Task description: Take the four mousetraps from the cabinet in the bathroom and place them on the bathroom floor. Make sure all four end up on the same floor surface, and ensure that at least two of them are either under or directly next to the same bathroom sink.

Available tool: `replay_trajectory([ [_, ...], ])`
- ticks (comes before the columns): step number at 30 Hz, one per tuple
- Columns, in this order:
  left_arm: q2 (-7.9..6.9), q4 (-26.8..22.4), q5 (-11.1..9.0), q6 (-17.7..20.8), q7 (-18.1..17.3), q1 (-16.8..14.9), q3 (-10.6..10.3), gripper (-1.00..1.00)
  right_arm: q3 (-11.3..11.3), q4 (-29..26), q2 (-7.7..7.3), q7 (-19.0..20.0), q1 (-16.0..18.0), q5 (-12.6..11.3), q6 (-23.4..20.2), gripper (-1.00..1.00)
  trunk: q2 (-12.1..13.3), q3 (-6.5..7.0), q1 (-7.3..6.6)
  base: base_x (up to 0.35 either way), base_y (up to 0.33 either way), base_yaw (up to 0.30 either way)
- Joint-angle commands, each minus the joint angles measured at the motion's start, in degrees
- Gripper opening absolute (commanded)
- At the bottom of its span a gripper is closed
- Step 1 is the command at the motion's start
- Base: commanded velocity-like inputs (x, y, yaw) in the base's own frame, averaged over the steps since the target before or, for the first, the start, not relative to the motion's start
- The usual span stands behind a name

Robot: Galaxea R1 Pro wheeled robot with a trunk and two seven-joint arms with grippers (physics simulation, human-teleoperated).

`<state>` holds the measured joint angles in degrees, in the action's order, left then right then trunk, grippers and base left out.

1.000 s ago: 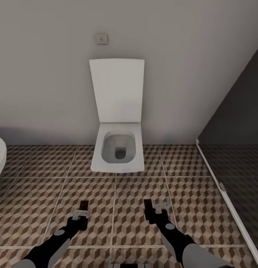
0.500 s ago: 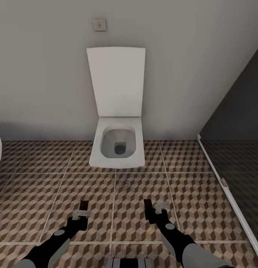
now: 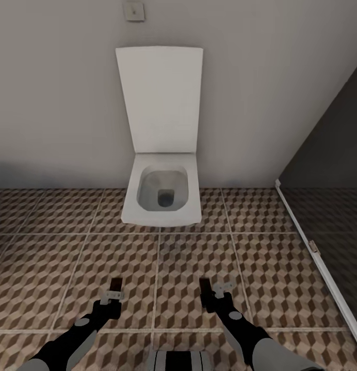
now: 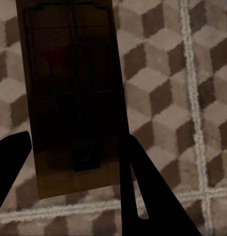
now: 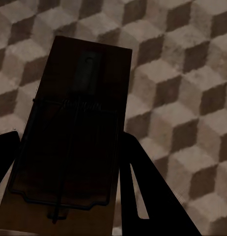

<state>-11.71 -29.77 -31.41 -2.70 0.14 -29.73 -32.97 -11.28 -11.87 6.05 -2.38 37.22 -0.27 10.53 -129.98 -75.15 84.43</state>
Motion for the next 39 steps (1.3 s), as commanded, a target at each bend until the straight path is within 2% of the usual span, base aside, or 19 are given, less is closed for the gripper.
replay_trajectory([
  [1, -0.07, 0.02, -0.59, -0.28, 0.03, -0.06, -0.43, -1.00, -0.32, 0.14, -0.01, -0.28, 0.04, -0.09, 0.19, -1.00, -0.43, -0.31, 0.21, 0.000, 0.000, 0.000],
  [7, -0.07, -0.02, -0.59, -0.35, 0.03, -0.06, -0.43, -1.00, -0.32, 0.26, -0.07, -0.26, 0.04, -0.08, 0.20, -1.00, -2.84, -1.93, 1.53, 0.000, 0.000, 0.000],
  [9, -0.07, -0.02, -0.59, -0.45, 0.03, -0.06, -0.43, -1.00, -0.32, 0.26, -0.07, -0.26, 0.04, -0.08, 0.20, -1.00, -2.84, -2.09, 1.53, 0.000, 0.000, 0.000],
  [23, -0.07, 0.08, -0.57, -0.46, 0.19, -0.06, -0.28, -1.00, -0.41, -0.32, -0.08, -0.34, 0.04, 0.17, 2.83, -1.00, -2.84, -2.26, 1.53, 0.000, 0.000, 0.000],
  [32, -0.09, -0.16, -0.58, -0.61, 0.27, -0.06, 0.08, -1.00, -0.98, -4.60, 0.25, -0.33, 0.04, 0.18, 3.51, -1.00, -2.84, -2.26, 1.53, 0.000, 0.000, 0.000],
  [39, 0.06, -0.14, -0.80, -0.79, 0.30, -0.06, 0.16, -1.00, -1.18, -5.17, 0.21, -0.26, 0.04, 0.22, 3.54, -1.00, -2.84, -2.26, 1.53, 0.000, 0.000, 0.000],
])
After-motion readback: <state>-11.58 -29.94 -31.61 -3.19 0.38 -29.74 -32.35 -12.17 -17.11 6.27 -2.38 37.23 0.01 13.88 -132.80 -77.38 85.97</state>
